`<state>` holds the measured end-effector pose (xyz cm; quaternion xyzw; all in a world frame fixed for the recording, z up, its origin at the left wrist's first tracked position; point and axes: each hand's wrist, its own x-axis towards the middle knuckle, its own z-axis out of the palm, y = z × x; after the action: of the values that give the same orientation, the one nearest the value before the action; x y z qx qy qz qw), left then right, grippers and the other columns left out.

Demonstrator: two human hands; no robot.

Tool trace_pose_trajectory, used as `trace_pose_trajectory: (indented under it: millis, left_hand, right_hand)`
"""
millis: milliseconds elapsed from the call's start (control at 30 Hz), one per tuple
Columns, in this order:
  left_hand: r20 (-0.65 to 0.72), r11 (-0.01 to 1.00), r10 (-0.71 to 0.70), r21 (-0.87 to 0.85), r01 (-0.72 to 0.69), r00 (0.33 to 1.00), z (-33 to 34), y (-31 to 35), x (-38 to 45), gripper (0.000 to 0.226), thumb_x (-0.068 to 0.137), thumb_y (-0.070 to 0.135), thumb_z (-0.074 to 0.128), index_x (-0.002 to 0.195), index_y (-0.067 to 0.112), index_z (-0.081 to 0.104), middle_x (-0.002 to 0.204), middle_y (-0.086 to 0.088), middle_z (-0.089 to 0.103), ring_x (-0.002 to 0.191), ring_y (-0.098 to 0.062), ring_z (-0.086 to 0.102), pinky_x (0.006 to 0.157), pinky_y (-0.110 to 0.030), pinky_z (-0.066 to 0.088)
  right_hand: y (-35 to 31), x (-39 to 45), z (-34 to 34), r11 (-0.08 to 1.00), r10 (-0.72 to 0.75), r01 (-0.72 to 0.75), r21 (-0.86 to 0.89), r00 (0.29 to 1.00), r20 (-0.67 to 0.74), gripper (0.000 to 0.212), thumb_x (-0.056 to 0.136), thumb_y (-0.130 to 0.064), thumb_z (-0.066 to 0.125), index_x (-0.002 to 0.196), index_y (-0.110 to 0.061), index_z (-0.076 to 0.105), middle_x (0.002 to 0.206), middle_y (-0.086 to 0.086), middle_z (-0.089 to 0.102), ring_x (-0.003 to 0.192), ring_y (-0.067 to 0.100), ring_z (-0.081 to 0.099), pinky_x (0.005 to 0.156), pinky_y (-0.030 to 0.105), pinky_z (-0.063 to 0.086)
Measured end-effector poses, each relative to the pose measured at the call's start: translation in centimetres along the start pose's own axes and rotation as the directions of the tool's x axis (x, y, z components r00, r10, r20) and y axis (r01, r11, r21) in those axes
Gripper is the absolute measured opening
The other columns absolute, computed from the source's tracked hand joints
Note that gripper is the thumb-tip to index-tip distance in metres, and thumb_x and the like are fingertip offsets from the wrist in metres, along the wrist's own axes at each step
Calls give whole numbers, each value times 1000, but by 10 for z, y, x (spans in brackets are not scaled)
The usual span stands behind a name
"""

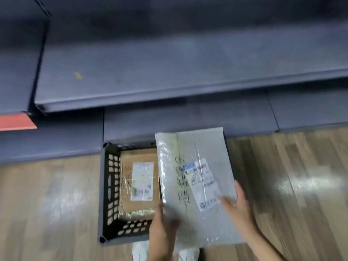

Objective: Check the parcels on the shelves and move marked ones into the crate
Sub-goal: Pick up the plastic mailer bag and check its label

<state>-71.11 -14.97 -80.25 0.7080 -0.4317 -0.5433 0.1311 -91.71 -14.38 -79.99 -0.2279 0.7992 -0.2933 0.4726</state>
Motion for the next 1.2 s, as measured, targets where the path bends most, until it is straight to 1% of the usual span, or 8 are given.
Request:
trace_pose_trajectory:
  millis: [133, 533, 700, 800, 900, 1000, 1100, 1200]
  left_hand:
    - [39, 995, 8, 100, -12, 999, 17, -7, 16, 64, 80, 5, 69, 135, 10, 37, 98, 2, 57, 85, -14, 55, 63, -10, 39]
    - [64, 978, -2, 210, -12, 998, 43, -12, 54, 66, 83, 7, 66, 139, 6, 32, 126, -13, 51, 112, -23, 48, 96, -26, 38]
    - [94, 931, 113, 339, -139, 989, 41, -19, 59, 71, 85, 10, 63, 142, -2, 23, 136, -24, 42, 125, -35, 42, 102, -30, 35]
    - [97, 797, 354, 489, -354, 930, 39, -19, 59, 72, 82, 22, 46, 143, -3, 16, 143, -31, 33, 136, -40, 28, 112, -40, 28]
    - [307, 528, 443, 670, -522, 842, 44, -13, 69, 84, 70, 15, 43, 146, -2, 11, 147, -24, 28, 140, -33, 15, 115, -40, 10]
    - [382, 420, 312, 766, -487, 870, 52, 0, 81, 75, 73, 17, 33, 145, 1, 23, 149, -18, 29, 141, -32, 26, 114, -44, 21]
    - [467, 332, 172, 802, -497, 868, 52, 5, 92, 61, 96, 14, 24, 146, 8, -11, 143, -12, -28, 134, -27, -25, 111, -41, -9]
    - [526, 251, 71, 813, -525, 848, 51, 15, 96, 62, 98, 11, 21, 145, 10, -19, 135, -8, -39, 129, -24, -34, 111, -41, -15]
  right_hand:
    - [20, 16, 0, 991, 37, -32, -133, 998, 41, 78, 83, -27, 65, 147, -24, 21, 144, 2, 41, 130, 25, 41, 103, 53, 39]
    - [39, 61, 11, 832, -175, 154, -532, 984, 10, 76, 83, -18, 67, 145, -9, 24, 153, 12, 24, 141, 26, 26, 107, 26, 24]
    - [51, 58, 23, 720, -256, 241, -651, 964, 74, 79, 80, -21, 71, 143, -3, 27, 154, 17, 16, 138, 34, 28, 107, 34, 27]
    - [52, 53, 27, 572, -252, 297, -764, 951, 181, 94, 69, -30, 79, 143, -1, 28, 149, 26, 25, 134, 41, 32, 105, 50, 34]
    - [44, 54, 33, 451, -259, 367, -814, 926, 274, 104, 61, -38, 83, 141, -3, 27, 147, 27, 28, 132, 40, 34, 102, 50, 34]
    - [29, 62, 42, 403, -209, 395, -826, 918, 337, 98, 74, -42, 73, 146, -3, 19, 153, 20, 1, 140, 36, 20, 111, 43, 27]
    - [23, 69, 45, 468, -53, 379, -798, 914, 403, 89, 91, -44, 49, 147, -11, -12, 149, 9, -32, 144, 25, -12, 117, 33, 5]
    - [24, 72, 46, 432, -35, 374, -820, 916, 399, 89, 92, -45, 47, 146, -11, -15, 151, 12, -29, 144, 26, -14, 117, 35, 0]
